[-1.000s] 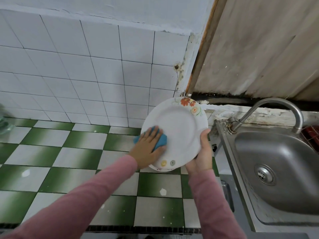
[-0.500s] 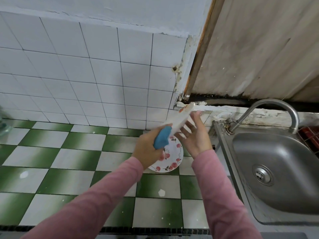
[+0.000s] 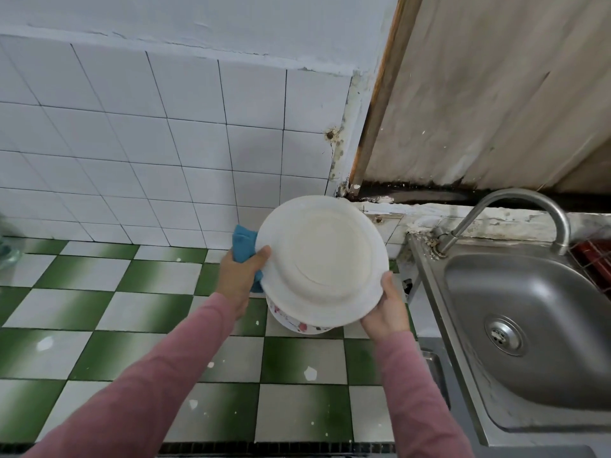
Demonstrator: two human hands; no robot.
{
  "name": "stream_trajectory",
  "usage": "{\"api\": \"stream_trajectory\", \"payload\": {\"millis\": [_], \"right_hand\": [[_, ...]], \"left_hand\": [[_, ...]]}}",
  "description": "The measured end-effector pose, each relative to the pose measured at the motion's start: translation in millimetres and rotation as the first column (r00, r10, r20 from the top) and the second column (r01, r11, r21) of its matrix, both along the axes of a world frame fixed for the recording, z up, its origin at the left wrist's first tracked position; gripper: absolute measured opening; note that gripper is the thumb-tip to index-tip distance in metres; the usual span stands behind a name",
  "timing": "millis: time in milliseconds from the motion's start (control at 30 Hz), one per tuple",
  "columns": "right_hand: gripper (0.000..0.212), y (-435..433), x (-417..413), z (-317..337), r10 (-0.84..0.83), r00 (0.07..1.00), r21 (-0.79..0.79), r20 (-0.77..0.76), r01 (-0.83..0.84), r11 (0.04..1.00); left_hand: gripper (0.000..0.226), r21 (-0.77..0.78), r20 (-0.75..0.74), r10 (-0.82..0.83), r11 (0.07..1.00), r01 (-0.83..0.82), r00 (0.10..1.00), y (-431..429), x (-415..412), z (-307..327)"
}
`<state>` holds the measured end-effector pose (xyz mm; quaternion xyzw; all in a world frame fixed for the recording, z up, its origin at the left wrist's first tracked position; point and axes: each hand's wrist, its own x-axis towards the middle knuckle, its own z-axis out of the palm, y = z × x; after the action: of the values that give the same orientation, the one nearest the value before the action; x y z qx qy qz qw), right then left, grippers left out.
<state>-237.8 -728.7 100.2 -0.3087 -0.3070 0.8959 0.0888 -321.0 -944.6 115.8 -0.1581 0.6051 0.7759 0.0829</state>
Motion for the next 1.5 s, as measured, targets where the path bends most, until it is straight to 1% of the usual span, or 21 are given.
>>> {"api": "stream_trajectory", "payload": {"millis": [100,167,233,300,367,400,467,533,633,700,733,867,900,967,1067,1133,1233,1267,1400,1433,1500], "right_hand": [[0.030,0.5,-4.6,18.6,0.018,0.995,0.060,-0.093,-0.013,0.998],[0.030,-8.7,-3.5,28.2,0.086,0.991,0.199,-0.102,-0.064,0.978],[0.034,-25.7,-3.4,36.5,0.162,0.985,0.325,-0.067,-0.132,0.937],[0.037,-46.5,-8.3,41.6,0.183,0.983,0.388,-0.027,-0.159,0.908],[0.038,-62.9,-13.6,45.2,0.181,0.983,0.403,-0.003,-0.165,0.900],[0.039,-66.6,-15.9,45.5,0.178,0.984,0.380,-0.013,-0.159,0.911],[0.040,-66.1,-16.1,45.5,0.186,0.980,0.337,-0.064,-0.154,0.929],[0.043,-63.4,-12.5,46.6,0.210,0.972,0.307,-0.102,-0.170,0.936],[0.052,-66.6,-8.3,43.9,0.222,0.971,0.280,-0.092,-0.189,0.941],[0.048,-68.6,-9.8,43.4,0.208,0.975,0.306,-0.072,-0.177,0.935],[0.046,-67.6,-11.5,43.1,0.203,0.977,0.321,-0.069,-0.171,0.931],[0.036,-59.1,-16.0,53.1,0.174,0.982,0.340,-0.070,-0.140,0.930],[0.036,-59.2,-15.6,53.1,0.177,0.982,0.338,-0.067,-0.144,0.930],[0.040,-62.0,-13.7,50.0,0.181,0.982,0.352,-0.051,-0.152,0.924],[0.044,-67.2,-14.9,45.2,0.185,0.981,0.348,-0.055,-0.155,0.925],[0.043,-65.1,-16.6,47.7,0.167,0.984,0.338,-0.060,-0.137,0.931],[0.041,-58.1,-20.5,46.9,0.138,0.987,0.303,-0.076,-0.109,0.947],[0.041,-59.0,-20.1,46.1,0.140,0.987,0.295,-0.078,-0.111,0.949],[0.041,-75.2,-18.0,37.5,0.145,0.989,0.355,-0.016,-0.130,0.926],[0.040,-78.8,-17.9,35.8,0.144,0.990,0.378,-0.011,-0.129,0.917],[0.038,-82.4,-17.4,36.0,0.158,0.987,0.446,-0.015,-0.135,0.885]], "left_hand": [[0.028,-0.226,-0.135,0.197,0.948,-0.224,0.971,8.2,3.6,-3.8],[0.026,-0.264,-0.228,0.166,0.938,-0.225,0.959,18.1,7.9,-3.7],[0.024,-0.251,-0.264,0.038,0.962,-0.106,0.964,35.2,13.9,-1.5],[0.048,-0.266,-0.289,-0.145,0.962,0.066,0.946,55.4,20.9,1.9],[0.078,-0.390,-0.385,-0.364,0.897,0.208,0.848,73.5,29.1,2.3],[0.080,-0.465,-0.445,-0.433,0.860,0.211,0.783,78.7,30.6,2.8],[0.072,-0.548,-0.533,-0.500,0.818,0.172,0.683,77.3,26.2,6.4],[0.065,-0.601,-0.555,-0.539,0.787,0.142,0.634,71.6,13.5,9.5],[0.049,-0.566,-0.481,-0.455,0.814,0.130,0.749,68.1,-9.8,18.8],[0.043,-0.537,-0.470,-0.387,0.839,0.092,0.793,70.6,-8.5,23.2],[0.045,-0.574,-0.494,-0.404,0.817,0.060,0.770,70.8,-0.4,24.0],[0.043,-0.659,-0.625,-0.571,0.751,0.032,0.532,69.0,24.5,10.0],[0.043,-0.673,-0.624,-0.590,0.739,0.033,0.512,67.5,19.2,9.0],[0.040,-0.673,-0.603,-0.559,0.739,0.013,0.569,65.2,1.2,12.4],[0.024,-0.633,-0.514,-0.420,0.774,0.000,0.748,67.2,-10.9,22.0],[0.031,-0.670,-0.541,-0.481,0.742,-0.008,0.689,70.0,0.5,20.7],[0.046,-0.768,-0.582,-0.657,0.637,-0.059,0.480,69.0,15.7,7.9],[0.047,-0.784,-0.563,-0.674,0.619,-0.051,0.479,67.3,11.3,6.8],[0.039,-0.701,-0.453,-0.477,0.713,0.029,0.753,66.8,-12.9,15.7],[0.039,-0.707,-0.440,-0.447,0.708,0.006,0.779,66.9,-12.8,16.9],[0.046,-0.746,-0.457,-0.488,0.666,-0.022,0.744,65.1,-4.8,15.1]]}}
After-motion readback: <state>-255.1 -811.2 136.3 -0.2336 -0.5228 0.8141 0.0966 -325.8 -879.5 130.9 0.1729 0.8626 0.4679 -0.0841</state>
